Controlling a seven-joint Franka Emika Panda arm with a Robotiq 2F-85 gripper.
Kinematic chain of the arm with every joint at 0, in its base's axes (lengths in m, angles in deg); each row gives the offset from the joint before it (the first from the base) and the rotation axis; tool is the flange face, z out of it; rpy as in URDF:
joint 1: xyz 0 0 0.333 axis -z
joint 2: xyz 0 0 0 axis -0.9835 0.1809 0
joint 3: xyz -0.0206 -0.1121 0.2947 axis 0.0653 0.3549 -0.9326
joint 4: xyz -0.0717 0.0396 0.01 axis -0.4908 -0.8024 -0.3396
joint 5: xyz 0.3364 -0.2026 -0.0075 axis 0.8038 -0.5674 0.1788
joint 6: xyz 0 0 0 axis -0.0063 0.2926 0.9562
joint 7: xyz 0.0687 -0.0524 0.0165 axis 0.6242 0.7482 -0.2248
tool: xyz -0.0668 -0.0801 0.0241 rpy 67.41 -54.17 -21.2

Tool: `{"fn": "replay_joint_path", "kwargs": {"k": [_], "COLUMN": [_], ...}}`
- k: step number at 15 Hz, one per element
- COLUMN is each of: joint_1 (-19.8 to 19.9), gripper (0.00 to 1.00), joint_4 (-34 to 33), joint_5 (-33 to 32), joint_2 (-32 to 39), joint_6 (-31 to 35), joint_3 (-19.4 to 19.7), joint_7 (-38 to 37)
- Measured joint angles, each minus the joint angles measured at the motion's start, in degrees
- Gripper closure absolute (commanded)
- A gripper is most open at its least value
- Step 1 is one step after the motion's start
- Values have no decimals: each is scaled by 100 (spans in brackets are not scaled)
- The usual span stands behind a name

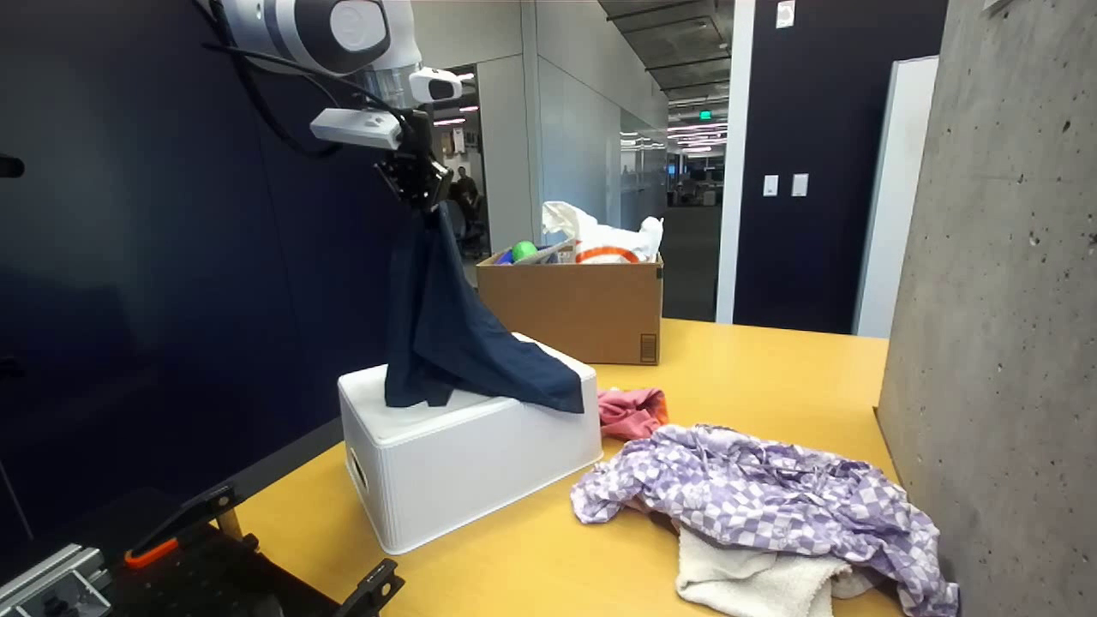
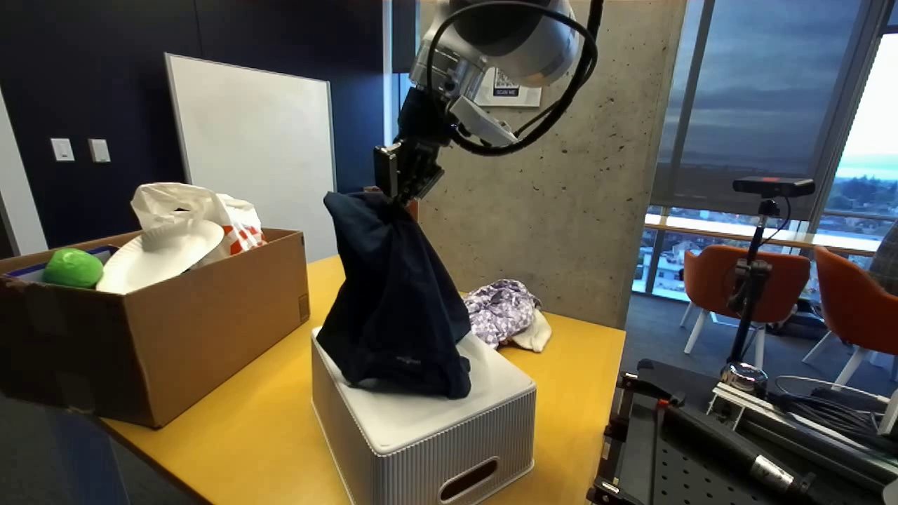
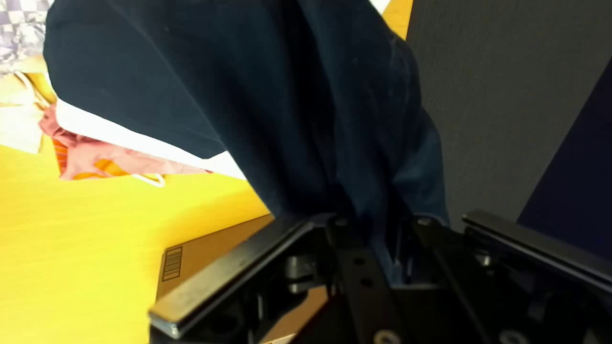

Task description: Remove the purple clothing from the top of the container then put the dark blue shirt on top of the container.

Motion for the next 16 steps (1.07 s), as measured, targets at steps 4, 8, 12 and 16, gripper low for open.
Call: {"fn": "replay_joint_path", "kwargs": {"k": [4, 8, 12, 16], "joint_1": [129, 517, 868, 1000], "gripper": [22, 0, 0, 0], "joint_4": [136, 331, 744, 1001], "joint_5": [6, 41, 80, 151], "joint_2": [-2, -9, 71, 354], "joint_6": [-152, -417, -507, -369], "joint_3": [50, 228, 397, 434], "joint_7": [101, 409, 766, 892]}}
